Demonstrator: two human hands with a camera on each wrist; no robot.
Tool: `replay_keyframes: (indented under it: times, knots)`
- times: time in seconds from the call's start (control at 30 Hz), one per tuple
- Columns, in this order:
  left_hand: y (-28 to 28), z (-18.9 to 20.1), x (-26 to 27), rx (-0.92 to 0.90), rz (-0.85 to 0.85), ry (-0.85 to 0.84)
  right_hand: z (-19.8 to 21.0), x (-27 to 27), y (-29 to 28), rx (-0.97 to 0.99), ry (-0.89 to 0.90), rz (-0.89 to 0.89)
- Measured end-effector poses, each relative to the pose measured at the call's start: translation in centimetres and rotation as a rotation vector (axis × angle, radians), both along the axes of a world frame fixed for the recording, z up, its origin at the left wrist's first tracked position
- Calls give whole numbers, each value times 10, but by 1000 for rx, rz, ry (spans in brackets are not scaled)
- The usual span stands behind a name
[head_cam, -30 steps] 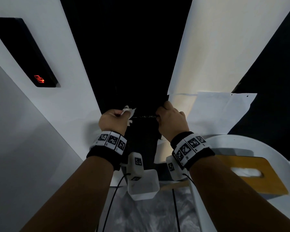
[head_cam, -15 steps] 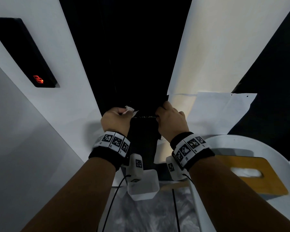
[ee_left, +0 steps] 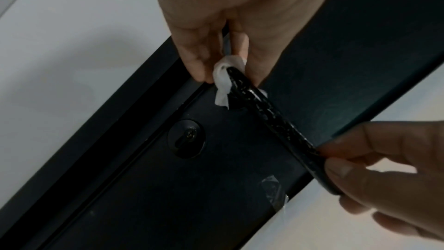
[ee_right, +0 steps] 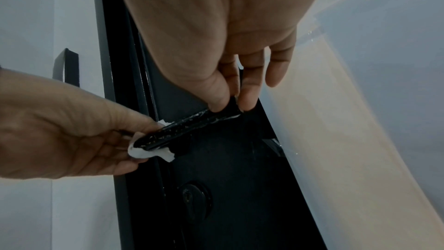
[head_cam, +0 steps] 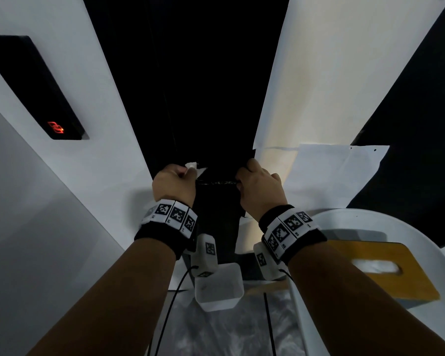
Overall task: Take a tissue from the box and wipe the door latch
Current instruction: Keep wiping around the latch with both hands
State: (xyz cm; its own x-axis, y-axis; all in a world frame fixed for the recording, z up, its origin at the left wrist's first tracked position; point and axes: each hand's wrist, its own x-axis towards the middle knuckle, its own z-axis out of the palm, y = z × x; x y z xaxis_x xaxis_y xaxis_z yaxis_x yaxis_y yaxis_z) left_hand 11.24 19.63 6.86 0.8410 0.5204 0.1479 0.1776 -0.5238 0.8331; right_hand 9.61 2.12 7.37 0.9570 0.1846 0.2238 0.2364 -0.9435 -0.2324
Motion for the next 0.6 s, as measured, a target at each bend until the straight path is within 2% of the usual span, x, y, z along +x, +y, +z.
replay_keyframes:
  times: [0.3,0.6]
  knots:
    - [-7,7,7,-43,4,78,0,1,1,-1,-4,1]
    - [-8,11,15,141,-39,124,0,1,-1,-13,-4,12]
